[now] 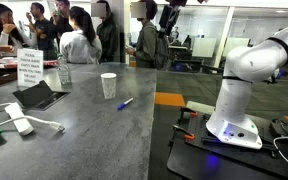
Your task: Put the blue sharpie in the cup
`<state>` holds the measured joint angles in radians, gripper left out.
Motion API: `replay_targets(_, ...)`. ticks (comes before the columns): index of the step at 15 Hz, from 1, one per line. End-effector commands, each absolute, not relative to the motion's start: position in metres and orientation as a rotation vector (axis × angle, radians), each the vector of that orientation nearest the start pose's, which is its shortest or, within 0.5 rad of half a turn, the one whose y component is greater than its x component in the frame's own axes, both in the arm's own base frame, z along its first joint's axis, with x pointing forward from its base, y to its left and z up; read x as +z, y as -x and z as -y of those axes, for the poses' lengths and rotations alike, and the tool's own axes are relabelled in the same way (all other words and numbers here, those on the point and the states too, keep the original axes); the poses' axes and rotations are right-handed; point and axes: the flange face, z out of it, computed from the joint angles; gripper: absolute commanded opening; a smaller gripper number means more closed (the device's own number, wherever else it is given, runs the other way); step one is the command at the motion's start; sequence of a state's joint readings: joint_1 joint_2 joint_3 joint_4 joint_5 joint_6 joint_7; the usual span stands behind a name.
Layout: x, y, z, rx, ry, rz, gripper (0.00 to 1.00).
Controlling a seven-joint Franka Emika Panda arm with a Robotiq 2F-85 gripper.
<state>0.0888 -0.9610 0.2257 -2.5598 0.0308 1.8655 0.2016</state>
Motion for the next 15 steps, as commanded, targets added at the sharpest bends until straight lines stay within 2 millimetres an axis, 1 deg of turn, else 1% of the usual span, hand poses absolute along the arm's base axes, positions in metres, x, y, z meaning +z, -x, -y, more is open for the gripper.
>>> replay_targets(1,0.566,-0.274,-0.108,-0.452,3.206,0.059,1.0)
replay_targets(7,0.566,-0.274,-0.108,-0.452,3.206,0.059,1.0)
replay_targets(8,0.563,-0.282,-0.107,-0.419,3.212,-0.014,1.0)
replay_targets(9,0.559,-0.29,-0.105,-0.374,3.21,-0.123,1.0)
replay_targets(11,0.545,-0.313,-0.098,-0.325,3.204,-0.302,1.0)
replay_targets(15,0.498,-0.378,-0.081,-0.224,3.134,-0.634,1.0)
